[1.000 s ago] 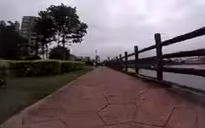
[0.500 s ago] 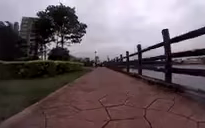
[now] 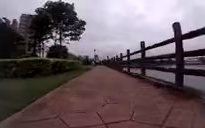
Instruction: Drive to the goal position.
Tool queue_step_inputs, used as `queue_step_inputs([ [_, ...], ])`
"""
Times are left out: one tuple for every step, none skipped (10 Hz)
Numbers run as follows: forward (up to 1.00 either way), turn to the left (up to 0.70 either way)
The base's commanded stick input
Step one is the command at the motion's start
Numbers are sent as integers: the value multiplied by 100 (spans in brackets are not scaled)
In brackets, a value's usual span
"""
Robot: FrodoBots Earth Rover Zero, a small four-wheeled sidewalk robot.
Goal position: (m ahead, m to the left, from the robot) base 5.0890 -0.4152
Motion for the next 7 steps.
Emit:
queue_step_inputs([
  [100,0],
  [100,0],
  [100,0],
  [100,0],
  [100,0],
  [100,0],
  [100,10],
])
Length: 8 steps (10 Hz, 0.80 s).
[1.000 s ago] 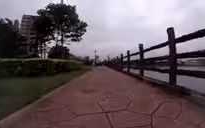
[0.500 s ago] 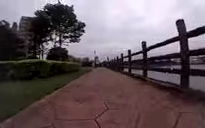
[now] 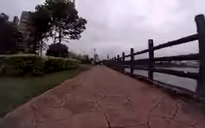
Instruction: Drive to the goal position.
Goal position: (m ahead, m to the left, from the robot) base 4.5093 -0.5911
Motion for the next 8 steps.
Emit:
queue_step_inputs([
  [100,40],
  [100,40],
  [100,12],
  [100,0],
  [100,0],
  [100,0],
  [100,0],
  [100,0],
])
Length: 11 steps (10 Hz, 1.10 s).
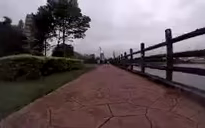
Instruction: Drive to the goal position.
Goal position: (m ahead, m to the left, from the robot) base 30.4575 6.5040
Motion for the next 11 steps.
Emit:
queue_step_inputs([
  [100,0],
  [100,0],
  [100,0],
  [100,0],
  [100,0],
  [100,0],
  [100,0],
  [100,0],
  [100,0],
  [100,0],
  [100,0],
])
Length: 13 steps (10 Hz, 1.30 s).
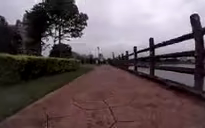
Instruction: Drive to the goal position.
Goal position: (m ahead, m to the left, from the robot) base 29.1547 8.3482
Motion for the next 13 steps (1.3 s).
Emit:
queue_step_inputs([
  [100,0],
  [100,0],
  [100,0],
  [100,0],
  [100,0],
  [100,0],
  [100,0],
  [100,0],
  [100,0],
  [100,0],
  [100,3],
  [100,17],
  [100,31],
])
